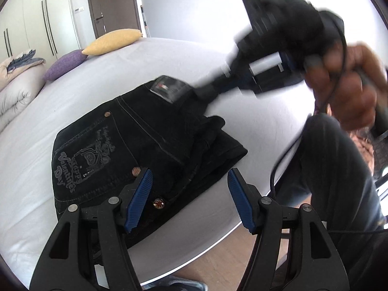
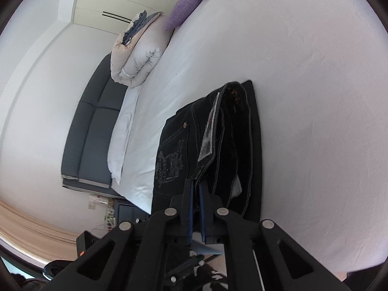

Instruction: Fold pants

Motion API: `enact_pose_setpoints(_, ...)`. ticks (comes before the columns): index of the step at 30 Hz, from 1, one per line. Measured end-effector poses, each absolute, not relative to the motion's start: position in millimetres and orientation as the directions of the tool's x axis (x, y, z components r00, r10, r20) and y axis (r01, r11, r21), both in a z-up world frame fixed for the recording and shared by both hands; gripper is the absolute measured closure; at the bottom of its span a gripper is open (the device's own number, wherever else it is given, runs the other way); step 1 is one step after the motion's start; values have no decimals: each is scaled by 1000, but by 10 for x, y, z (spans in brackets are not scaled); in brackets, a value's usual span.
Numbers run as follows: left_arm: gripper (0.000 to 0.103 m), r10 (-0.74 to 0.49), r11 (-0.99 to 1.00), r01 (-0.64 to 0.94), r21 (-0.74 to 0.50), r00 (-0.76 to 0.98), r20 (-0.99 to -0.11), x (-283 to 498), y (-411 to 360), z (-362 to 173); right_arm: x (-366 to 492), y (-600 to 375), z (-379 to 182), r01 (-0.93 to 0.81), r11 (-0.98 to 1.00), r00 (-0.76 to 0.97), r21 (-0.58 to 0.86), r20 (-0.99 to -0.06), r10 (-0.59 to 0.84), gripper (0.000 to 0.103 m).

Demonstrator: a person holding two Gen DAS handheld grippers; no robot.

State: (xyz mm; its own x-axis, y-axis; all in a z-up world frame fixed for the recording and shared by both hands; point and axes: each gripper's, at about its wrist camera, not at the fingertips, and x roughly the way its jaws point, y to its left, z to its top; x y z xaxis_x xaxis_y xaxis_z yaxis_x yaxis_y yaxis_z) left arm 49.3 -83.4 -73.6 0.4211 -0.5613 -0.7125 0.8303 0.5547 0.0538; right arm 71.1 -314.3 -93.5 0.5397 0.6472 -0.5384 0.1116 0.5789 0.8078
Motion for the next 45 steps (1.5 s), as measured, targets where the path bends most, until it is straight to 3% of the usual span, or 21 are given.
enact_pose_setpoints(6, 40, -561, 603, 798, -6, 419, -714, 652, -636, -734, 492, -3287, -1481, 234, 533, 524, 813, -567, 635, 100)
enact_pose_setpoints(14, 40, -555, 728, 676, -116, 480, -679, 1297, -353, -544, 519, -3281, -1485, 201, 559, 521, 804, -571, 634, 99)
enact_pose_setpoints(19, 40, -494, 742, 656, -139, 394, -775, 1553, -413, -1005, 453, -3334, -1574, 225, 563, 523, 795, -586, 619, 97)
enact_pose_setpoints(21, 39, -490, 743, 658, -120, 413, -768, 1495, -396, -1188, 435, -3328, -1572, 226, 574, 519, 787, -596, 613, 98)
enact_pose_setpoints(23, 40, -504, 752, 642, -151, 411, -760, 1496, -358, -1206, 408, -3355, -1497, 227, 593, 524, 772, -611, 594, 92)
enact_pose_setpoints(24, 40, -504, 750, 643, -154, 405, -763, 1504, -358, -1199, 397, -3375, -1428, 215, 600, 538, 771, -606, 586, 81)
enact_pose_setpoints(25, 40, -502, 748, 647, -149, 405, -764, 1509, -364, -1199, 389, -3386, -1364, 206, 607, 552, 767, -603, 575, 63)
enact_pose_setpoints(27, 40, -506, 746, 650, -147, 409, -759, 1510, -368, -1212, 400, -3448, -1174, 173, 619, 606, 766, -578, 546, 47)
enact_pose_setpoints(32, 40, -501, 763, 633, -134, 447, -741, 1431, -320, -1224, 737, -3455, -978, 92, 646, 628, 758, -548, 553, 47)
enact_pose_setpoints(39, 39, -510, 760, 637, -130, 459, -728, 1380, -309, -1238, 1239, -3490, -1161, 111, 675, 614, 729, -585, 530, 48)
enact_pose_setpoints(43, 39, -513, 760, 636, -133, 462, -724, 1385, -297, -1239, 1330, -3402, -1188, 54, 659, 584, 751, -559, 589, 73)
enact_pose_setpoints(45, 39, -515, 759, 637, -134, 462, -722, 1386, -292, -1244, 1364, -3326, -1193, 38, 674, 563, 738, -573, 596, 74)
